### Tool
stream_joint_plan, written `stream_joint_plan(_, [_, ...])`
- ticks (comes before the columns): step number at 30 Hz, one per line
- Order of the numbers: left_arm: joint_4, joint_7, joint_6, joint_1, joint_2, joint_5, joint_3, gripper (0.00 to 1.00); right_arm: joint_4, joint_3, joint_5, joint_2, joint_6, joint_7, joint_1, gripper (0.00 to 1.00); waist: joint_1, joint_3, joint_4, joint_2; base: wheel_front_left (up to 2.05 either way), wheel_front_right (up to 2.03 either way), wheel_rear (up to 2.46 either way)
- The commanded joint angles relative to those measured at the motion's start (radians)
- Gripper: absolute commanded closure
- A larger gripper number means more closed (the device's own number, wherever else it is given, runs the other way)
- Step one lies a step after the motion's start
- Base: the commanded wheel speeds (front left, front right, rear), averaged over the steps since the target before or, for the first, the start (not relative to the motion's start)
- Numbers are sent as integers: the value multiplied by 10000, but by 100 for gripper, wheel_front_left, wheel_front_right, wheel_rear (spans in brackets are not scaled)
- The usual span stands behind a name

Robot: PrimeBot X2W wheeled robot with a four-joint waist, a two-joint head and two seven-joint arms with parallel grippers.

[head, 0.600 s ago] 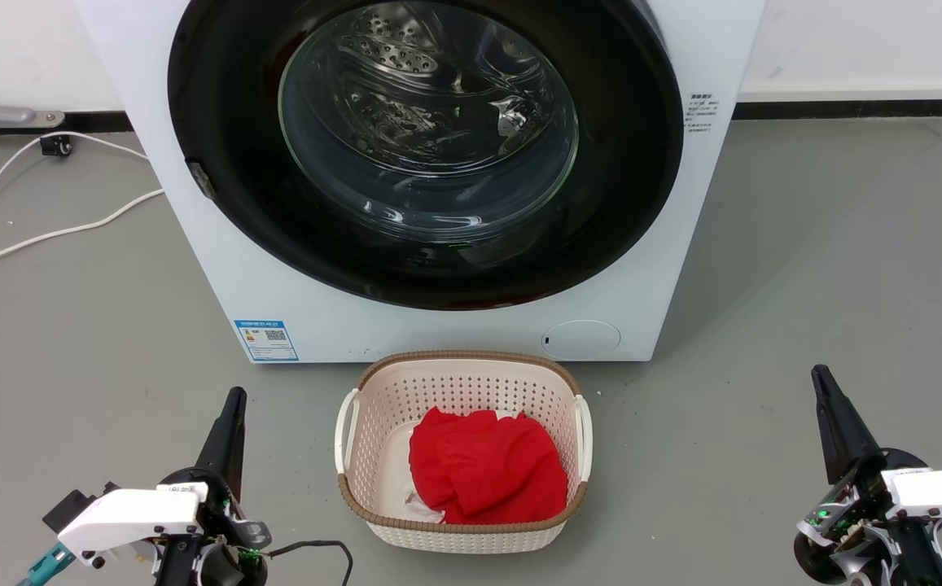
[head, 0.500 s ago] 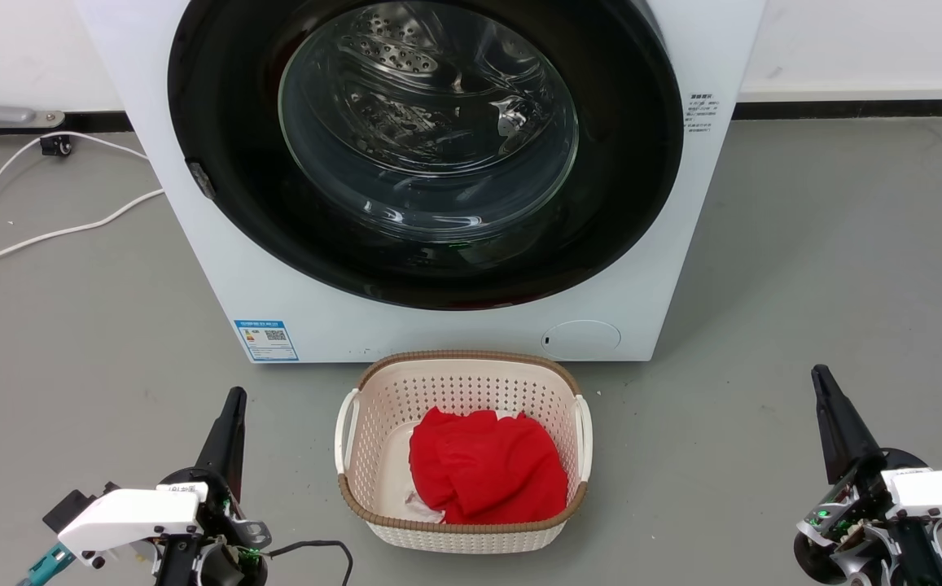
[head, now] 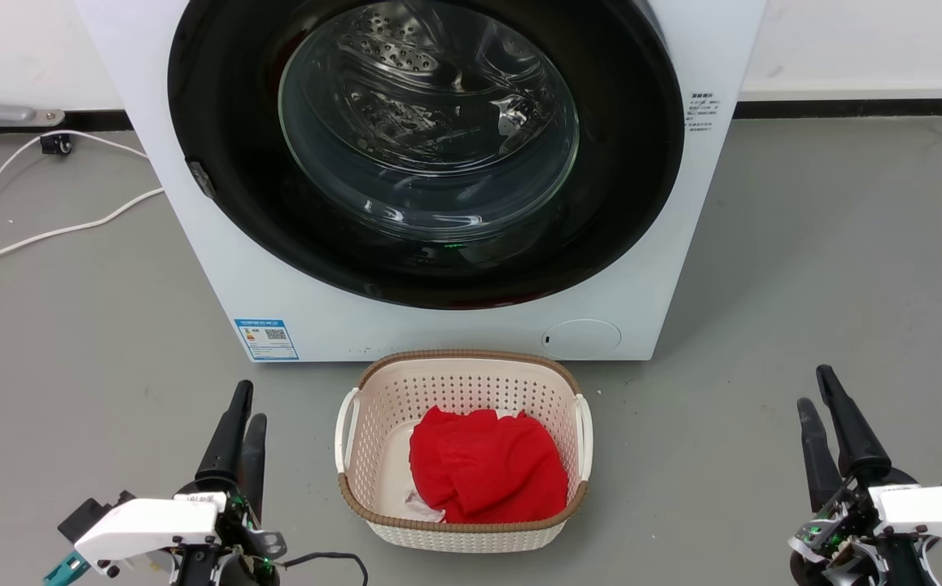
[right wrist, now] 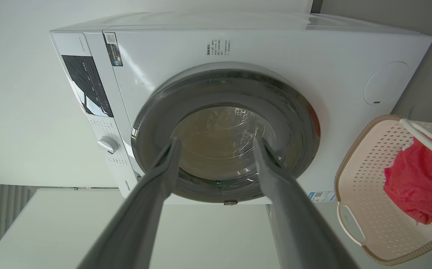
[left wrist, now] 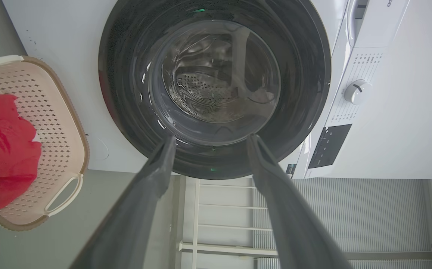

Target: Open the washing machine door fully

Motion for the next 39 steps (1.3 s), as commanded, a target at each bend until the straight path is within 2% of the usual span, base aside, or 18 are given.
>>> stream_joint_plan(1, [-354,-142,-14,-254,49,125,-107,0,-358,50,-215,-22,0,-126,-126,0,-1,7,3,0,0,0,0])
stream_joint_plan(6, [-645,-388,-15,-304,128,430,-249,0,-657,33,-862,-21,0,-308,-92,0,-1,14,9,0,0,0,0])
stream_joint_plan(12, [-1128,-659,-17,-377,203,1361,-286,0,-1162,127,-2588,-20,0,-570,-71,0,-1,20,15,0,0,0,0])
stream_joint_plan(17, [-1593,-901,-19,-432,276,2949,-268,0,-1677,276,-4613,-19,0,-812,-42,0,-1,30,21,0,0,0,0])
stream_joint_plan(18, [-1593,-901,-19,-432,276,2949,-268,0,-1677,276,-4613,-19,0,-812,-42,0,-1,30,21,0,0,0,0])
stream_joint_plan(33, [-2270,-1447,-24,-331,336,6706,-544,0,-2367,553,-8401,-15,0,-1363,222,0,-1,77,9,0,0,0,0])
stream_joint_plan(39, [-2340,-1644,-26,-235,407,8024,-676,0,-2442,557,-9575,-14,0,-1553,333,0,-1,81,9,0,0,0,0])
